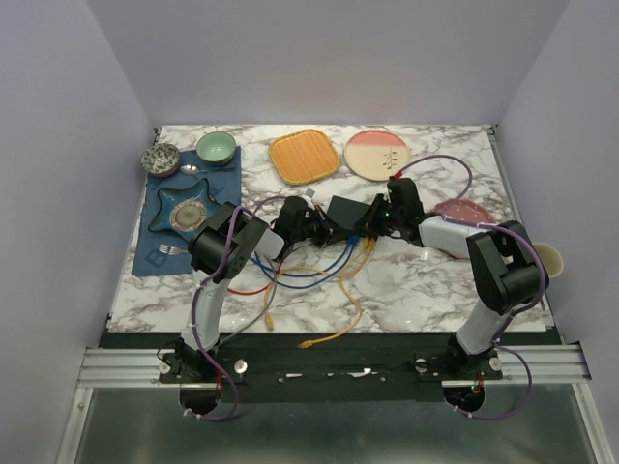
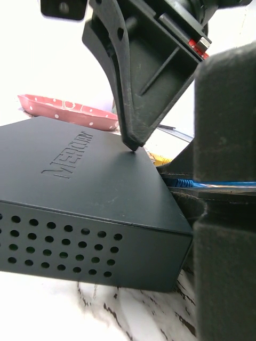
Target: Pull the plug from the switch port
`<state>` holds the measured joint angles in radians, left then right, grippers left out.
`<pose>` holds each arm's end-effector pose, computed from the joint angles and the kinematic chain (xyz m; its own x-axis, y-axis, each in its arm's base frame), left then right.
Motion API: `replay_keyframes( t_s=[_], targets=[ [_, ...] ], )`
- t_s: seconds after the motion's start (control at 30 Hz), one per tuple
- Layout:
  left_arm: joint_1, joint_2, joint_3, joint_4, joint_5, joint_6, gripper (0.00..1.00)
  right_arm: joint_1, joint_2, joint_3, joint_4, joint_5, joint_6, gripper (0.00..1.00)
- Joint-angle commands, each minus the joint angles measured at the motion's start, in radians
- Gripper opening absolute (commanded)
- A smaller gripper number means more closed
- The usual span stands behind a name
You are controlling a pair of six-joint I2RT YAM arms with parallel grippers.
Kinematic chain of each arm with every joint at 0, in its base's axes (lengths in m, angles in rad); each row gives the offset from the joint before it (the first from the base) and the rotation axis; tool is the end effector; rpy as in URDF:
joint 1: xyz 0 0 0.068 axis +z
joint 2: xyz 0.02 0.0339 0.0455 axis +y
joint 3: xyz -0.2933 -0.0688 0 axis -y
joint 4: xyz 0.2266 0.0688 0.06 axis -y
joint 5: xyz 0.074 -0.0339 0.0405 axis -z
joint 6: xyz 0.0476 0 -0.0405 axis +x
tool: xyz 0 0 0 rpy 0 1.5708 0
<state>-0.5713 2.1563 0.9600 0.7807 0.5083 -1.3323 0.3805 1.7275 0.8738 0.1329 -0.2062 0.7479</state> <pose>0.3463 -0.2501 0.1223 -0.9032 -0.4285 -0.0252 -0.1299 0.3289 -0.9354 0.3218 0.1392 0.1923 -0.7936 0.3995 -0.4589 0.0456 0.7911 0.6100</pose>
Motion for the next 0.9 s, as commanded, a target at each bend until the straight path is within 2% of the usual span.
replay_keyframes(
  t_s=[0.0,0.03,0.13,0.3,0.6,0.87],
  targets=[
    [-0.009,0.034,-0.049,-0.176,0.033,0.030,0.00,0.029,0.004,0.033,-0.161,0.153,-0.113,0.20],
    [-0.009,0.034,-0.049,-0.178,0.033,0.030,0.00,0.031,-0.005,0.031,-0.161,0.145,-0.111,0.15],
    [-0.009,0.033,-0.052,-0.179,0.033,0.033,0.00,0.055,-0.040,0.016,-0.162,0.159,-0.124,0.07],
    [-0.009,0.036,-0.047,-0.176,0.033,0.028,0.00,0.063,-0.051,-0.015,-0.164,0.162,-0.111,0.01],
    [-0.007,0.031,-0.053,-0.178,0.033,0.035,0.00,0.064,-0.100,-0.042,-0.162,0.143,-0.091,0.01],
    [-0.009,0.025,-0.052,-0.217,0.044,0.059,0.00,0.063,0.055,0.069,-0.197,0.189,-0.084,0.01]
  ],
)
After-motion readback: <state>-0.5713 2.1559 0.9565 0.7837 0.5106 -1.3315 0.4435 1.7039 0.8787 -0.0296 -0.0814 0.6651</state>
